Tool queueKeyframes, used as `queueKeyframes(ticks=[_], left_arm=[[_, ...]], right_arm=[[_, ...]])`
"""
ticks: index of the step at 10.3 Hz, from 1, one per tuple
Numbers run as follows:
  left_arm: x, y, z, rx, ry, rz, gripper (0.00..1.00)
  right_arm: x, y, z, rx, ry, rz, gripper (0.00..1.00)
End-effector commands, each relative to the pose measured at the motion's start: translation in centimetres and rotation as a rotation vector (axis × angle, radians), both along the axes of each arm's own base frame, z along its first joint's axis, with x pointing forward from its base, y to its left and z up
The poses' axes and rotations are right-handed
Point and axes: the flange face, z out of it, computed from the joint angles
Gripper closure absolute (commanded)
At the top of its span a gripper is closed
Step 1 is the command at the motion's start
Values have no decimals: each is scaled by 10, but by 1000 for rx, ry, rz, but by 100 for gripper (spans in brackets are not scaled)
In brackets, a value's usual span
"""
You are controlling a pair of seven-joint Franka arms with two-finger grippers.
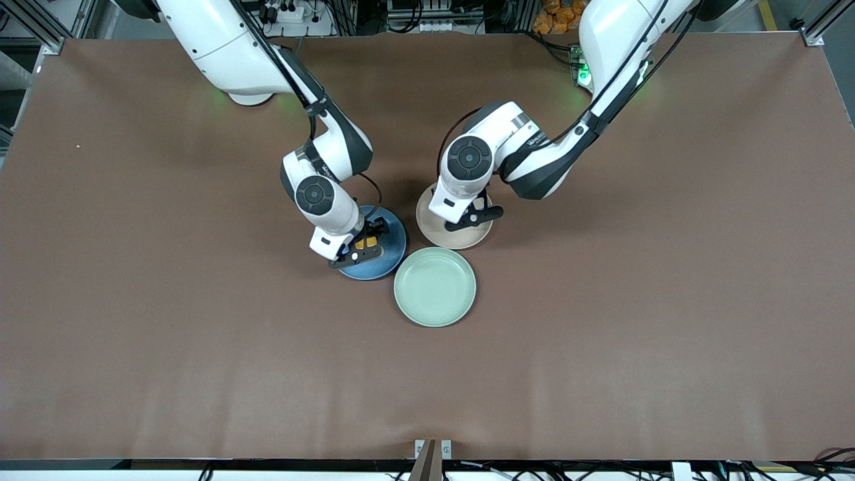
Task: Place lemon and lettuce in plates
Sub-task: 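Lower the lemon onto the blue plate while the left gripper releases lettuce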
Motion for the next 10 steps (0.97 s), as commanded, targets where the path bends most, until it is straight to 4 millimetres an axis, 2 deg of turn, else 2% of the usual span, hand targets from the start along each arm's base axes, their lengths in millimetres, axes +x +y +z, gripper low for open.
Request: queueKeyframes(ticks=[1, 3, 5, 6, 8, 9, 10], left_arm=[[-7, -12, 0, 27, -44, -29, 0], [-6, -12, 3, 29, -50, -19, 0], [6, -2, 17, 28, -80, 3, 0], [22, 10, 27, 38, -116, 26, 0], [42, 20, 45, 74, -212, 0, 0], [55, 33, 50, 100, -255, -8, 0], [74, 53, 64, 101, -283, 9, 0]], right_arm=[[4, 1, -3, -4, -5, -20, 36], [4, 1, -3, -9, -1, -79, 0], [9, -1, 1, -5, -2, -107, 0], [14, -5, 4, -1, -3, -122, 0], [26, -14, 18, 12, -9, -144, 0], [35, -19, 24, 16, -9, -156, 0], [44, -22, 33, 10, 9, -160, 0]])
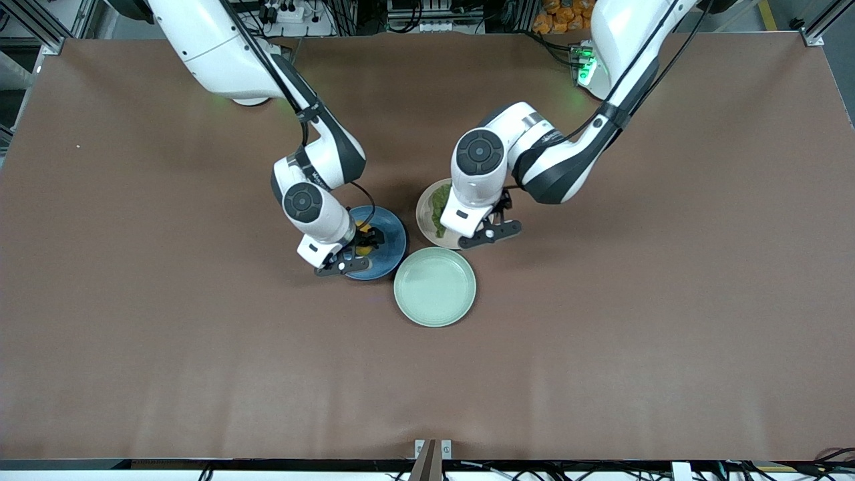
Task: Place lemon and lettuce in plates
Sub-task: 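Lower the lemon onto the blue plate while the left gripper releases lettuce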
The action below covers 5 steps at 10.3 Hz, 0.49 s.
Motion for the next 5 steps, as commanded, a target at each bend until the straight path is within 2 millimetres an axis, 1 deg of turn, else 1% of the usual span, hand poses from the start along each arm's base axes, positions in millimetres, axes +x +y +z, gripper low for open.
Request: queueKeyframes(ticks=[1, 2, 3, 4, 5], left_arm=[[40, 44, 34, 11, -73, 43, 0], [64, 76, 42, 4, -77, 51, 0], [79, 107, 56, 15, -82, 46, 0], [94, 138, 64, 9, -85, 42, 0], [103, 158, 69, 5, -87, 36, 0]], right_arm=[[25, -10, 28, 4, 50, -35, 0], [35, -14, 43, 0, 76, -38, 0], [45, -19, 57, -3, 96, -44, 0], [56, -31, 68, -4, 109, -52, 0], [66, -51, 72, -4, 115, -64, 0]])
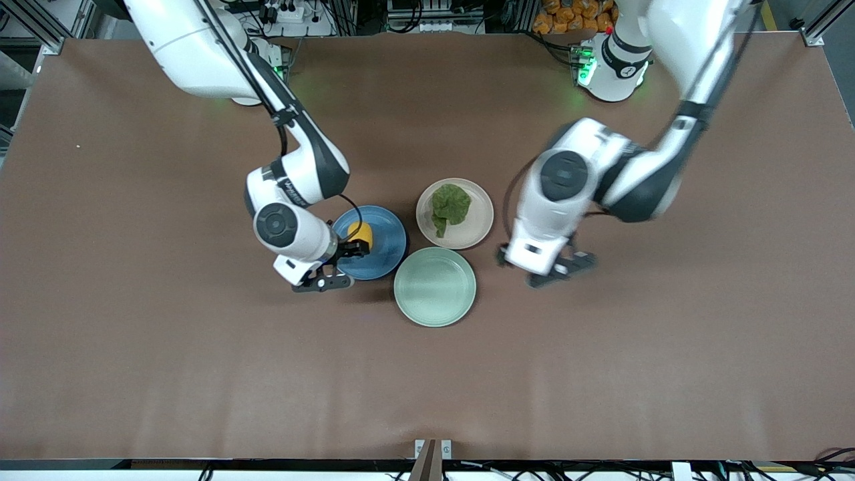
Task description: Place lemon and lettuce in plates
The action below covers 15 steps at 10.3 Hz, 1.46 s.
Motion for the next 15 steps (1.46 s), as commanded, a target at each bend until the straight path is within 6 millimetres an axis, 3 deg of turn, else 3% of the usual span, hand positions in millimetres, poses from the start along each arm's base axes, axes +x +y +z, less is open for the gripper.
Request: queueKeyframes(ticks=[1, 4, 5, 7, 8, 10, 13, 15], left_arm=[[7, 32, 14, 21, 5, -12, 0], [-4, 33, 30, 75, 25, 4, 0], [-6, 37, 42, 86, 9, 13, 0], [-10, 62, 70, -1, 35, 58, 0], [-14, 75, 75, -14, 52, -26, 0], [-37, 102, 78, -18, 87, -162, 0], [-67, 136, 101, -31, 75, -197, 0], [-72, 150, 135, -45, 16, -197, 0]], right_arm=[[24, -44, 14, 21, 12, -24, 0], [42, -124, 29, 37, 47, 42, 0], [46, -161, 33, 47, 71, 85, 0], [51, -237, 53, 89, 77, 147, 0], [50, -258, 68, 86, 61, 125, 0], [50, -319, 89, 61, 36, 55, 0], [50, -375, 130, 12, -14, 32, 0], [54, -388, 151, -32, -17, 37, 0]])
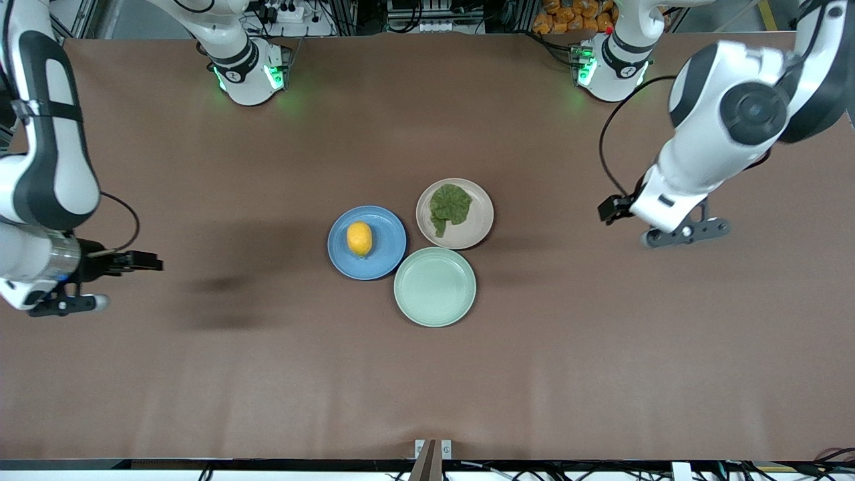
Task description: Place lemon and lettuce in plates
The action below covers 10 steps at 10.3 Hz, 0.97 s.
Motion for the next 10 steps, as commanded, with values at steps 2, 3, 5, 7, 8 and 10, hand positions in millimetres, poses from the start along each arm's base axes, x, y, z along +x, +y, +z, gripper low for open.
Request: queueKeyframes(ticks=[2, 3, 5, 7, 8, 10], left_arm=[[-16, 29, 62, -85, -99, 43, 0], [-13, 31, 75, -83, -127, 46, 0], [-9, 33, 94, -84, -160, 25, 0], [-10, 39, 110, -30, -131, -115, 0], [-12, 41, 118, -13, -104, -185, 0], [-8, 51, 120, -27, -69, -190, 0]], right_arm=[[5, -12, 33, -42, -26, 15, 0], [5, -10, 45, -40, -9, 18, 0], [2, -15, 75, -39, 14, 12, 0], [-2, -15, 104, -51, -2, 13, 0], [-5, -9, 121, -58, -28, 20, 0], [-17, 7, 160, -82, -76, 29, 0]])
